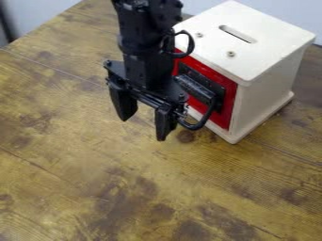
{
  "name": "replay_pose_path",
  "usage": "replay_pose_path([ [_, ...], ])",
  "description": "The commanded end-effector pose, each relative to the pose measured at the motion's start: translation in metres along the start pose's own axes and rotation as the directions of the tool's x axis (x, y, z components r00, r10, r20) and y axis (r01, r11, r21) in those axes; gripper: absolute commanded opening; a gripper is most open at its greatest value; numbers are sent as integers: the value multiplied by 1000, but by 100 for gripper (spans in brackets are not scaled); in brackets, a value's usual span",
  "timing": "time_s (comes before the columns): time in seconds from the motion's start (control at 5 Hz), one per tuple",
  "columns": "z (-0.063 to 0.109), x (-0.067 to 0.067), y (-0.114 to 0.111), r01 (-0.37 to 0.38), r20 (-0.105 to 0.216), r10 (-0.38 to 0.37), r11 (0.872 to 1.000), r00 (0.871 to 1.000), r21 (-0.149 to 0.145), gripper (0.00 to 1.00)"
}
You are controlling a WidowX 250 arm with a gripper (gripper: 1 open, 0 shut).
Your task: Close the drawer
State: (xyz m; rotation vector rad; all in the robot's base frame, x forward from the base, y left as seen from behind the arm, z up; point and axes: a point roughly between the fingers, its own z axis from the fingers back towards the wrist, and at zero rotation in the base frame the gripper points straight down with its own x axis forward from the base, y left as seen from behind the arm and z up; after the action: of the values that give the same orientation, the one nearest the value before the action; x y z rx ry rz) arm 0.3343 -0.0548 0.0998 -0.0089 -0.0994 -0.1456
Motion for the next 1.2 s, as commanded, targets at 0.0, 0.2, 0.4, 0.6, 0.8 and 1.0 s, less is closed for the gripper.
replay_pose_path([
  [0.0,23,10,8,-25,85,25,1000,996,1,100],
  [0.2,21,11,11,-33,82,33,999,996,3,100],
  [0.4,19,11,14,-41,73,41,999,997,5,100],
  [0.6,19,12,17,-51,64,51,999,997,8,100],
  [0.8,18,12,20,-60,61,60,998,996,8,100],
  [1.0,20,14,23,-69,60,68,998,996,9,100],
])
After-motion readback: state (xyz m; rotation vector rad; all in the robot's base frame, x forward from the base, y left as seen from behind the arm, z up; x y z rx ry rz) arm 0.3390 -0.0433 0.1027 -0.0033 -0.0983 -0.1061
